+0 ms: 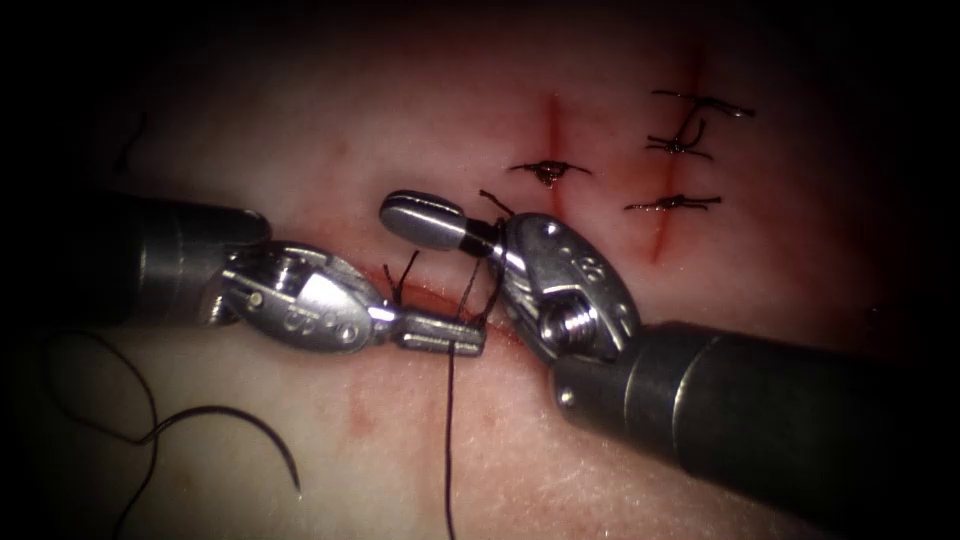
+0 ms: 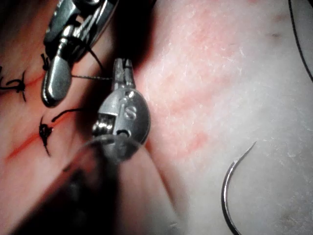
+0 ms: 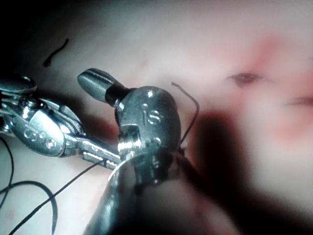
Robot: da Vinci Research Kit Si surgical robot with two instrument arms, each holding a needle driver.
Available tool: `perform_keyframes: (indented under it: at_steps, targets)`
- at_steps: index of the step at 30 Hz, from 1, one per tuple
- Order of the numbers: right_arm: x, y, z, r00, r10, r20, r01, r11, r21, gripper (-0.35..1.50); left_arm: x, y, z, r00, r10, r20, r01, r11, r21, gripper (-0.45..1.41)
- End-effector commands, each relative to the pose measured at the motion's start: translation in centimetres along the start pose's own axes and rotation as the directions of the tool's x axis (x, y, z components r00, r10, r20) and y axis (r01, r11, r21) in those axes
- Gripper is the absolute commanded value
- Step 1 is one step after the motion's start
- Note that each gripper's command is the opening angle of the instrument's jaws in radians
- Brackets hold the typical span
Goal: Wound Closure
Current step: Loop the suture a single time around the right gripper counter-clockwise, then grab the suture tail with the right grasper.
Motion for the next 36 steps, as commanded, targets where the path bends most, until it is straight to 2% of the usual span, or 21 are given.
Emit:
perform_keyframes:
  at_steps: [1, 2, 3, 5, 7, 9, 10, 12, 13, 16, 21, 27, 33, 36]
  targets:
    - [-0.01, -0.01, 0.1, 1.0, -0.01, 0.002, 0.01, 1.0, -0.001, 0.54, -0.05, 0.02, 0.07, 1.0, 0.002, 0.0, -0.002, 1.0, 0.0, -0.45]
    - [0.01, 0.0, 0.09, 0.999, -0.034, 0.005, 0.035, 0.999, -0.039, 0.74, -0.05, 0.03, 0.07, 1.0, -0.002, 0.0, 0.002, 1.0, 0.0, -0.45]
    - [0.03, 0.02, 0.06, 0.996, -0.09, 0.02, 0.092, 0.992, -0.087, 0.73, -0.05, 0.06, 0.08, 1.0, -0.005, -0.001, 0.005, 1.0, 0.0, -0.45]
    - [0.02, 0.03, 0.04, 0.994, -0.101, 0.034, 0.105, 0.988, -0.11, 0.73, -0.05, 0.06, 0.08, 1.0, -0.004, -0.001, 0.004, 1.0, 0.0, -0.45]
    - [0.01, 0.04, 0.04, 0.988, -0.13, 0.078, 0.14, 0.979, -0.147, 0.83, -0.05, 0.06, 0.08, 1.0, -0.004, -0.001, 0.004, 1.0, 0.0, -0.45]
    - [0.01, 0.08, 0.04, 0.968, -0.212, 0.133, 0.237, 0.947, -0.216, 0.89, -0.05, 0.06, 0.1, 1.0, -0.005, 0.0, 0.005, 1.0, 0.001, -0.45]
    - [0.0, 0.11, 0.03, 0.96, -0.225, 0.165, 0.261, 0.935, -0.241, 0.88, -0.05, 0.05, 0.12, 1.0, -0.005, 0.001, 0.005, 1.0, 0.002, -0.45]
    - [0.0, 0.13, 0.03, 0.959, -0.228, 0.17, 0.266, 0.93, -0.252, 0.88, -0.05, 0.05, 0.13, 1.0, -0.005, 0.001, 0.005, 1.0, 0.003, -0.45]
    - [-0.01, 0.15, 0.03, 0.952, -0.237, 0.192, 0.284, 0.918, -0.276, 0.96, -0.05, 0.04, 0.14, 1.0, -0.006, 0.003, 0.006, 1.0, -0.002, -0.45]
    - [0.0, 0.19, 0.02, 0.944, -0.243, 0.221, 0.305, 0.9, -0.311, 1.06, -0.05, 0.03, 0.15, 1.0, -0.007, 0.004, 0.007, 1.0, -0.007, -0.45]
    - [0.03, 0.22, -0.1, 0.934, -0.272, 0.231, 0.339, 0.876, -0.342, 1.08, -0.05, 0.03, 0.15, 1.0, -0.007, 0.006, 0.007, 1.0, -0.013, -0.45]
    - [0.08, 0.27, -0.34, 0.943, -0.273, 0.189, 0.327, 0.862, -0.387, 0.96, -0.08, 0.02, 0.17, 1.0, -0.007, 0.008, 0.007, 1.0, -0.018, -0.45]
    - [0.13, 0.39, -0.4, 0.944, -0.289, 0.159, 0.33, 0.846, -0.419, 0.94, -0.11, 0.03, 0.21, 1.0, -0.01, 0.01, 0.011, 1.0, -0.021, -0.45]
    - [0.15, 0.47, -0.4, 0.94, -0.296, 0.169, 0.34, 0.837, -0.428, 0.99, -0.12, 0.04, 0.25, 1.0, -0.014, 0.013, 0.014, 1.0, -0.025, -0.45]
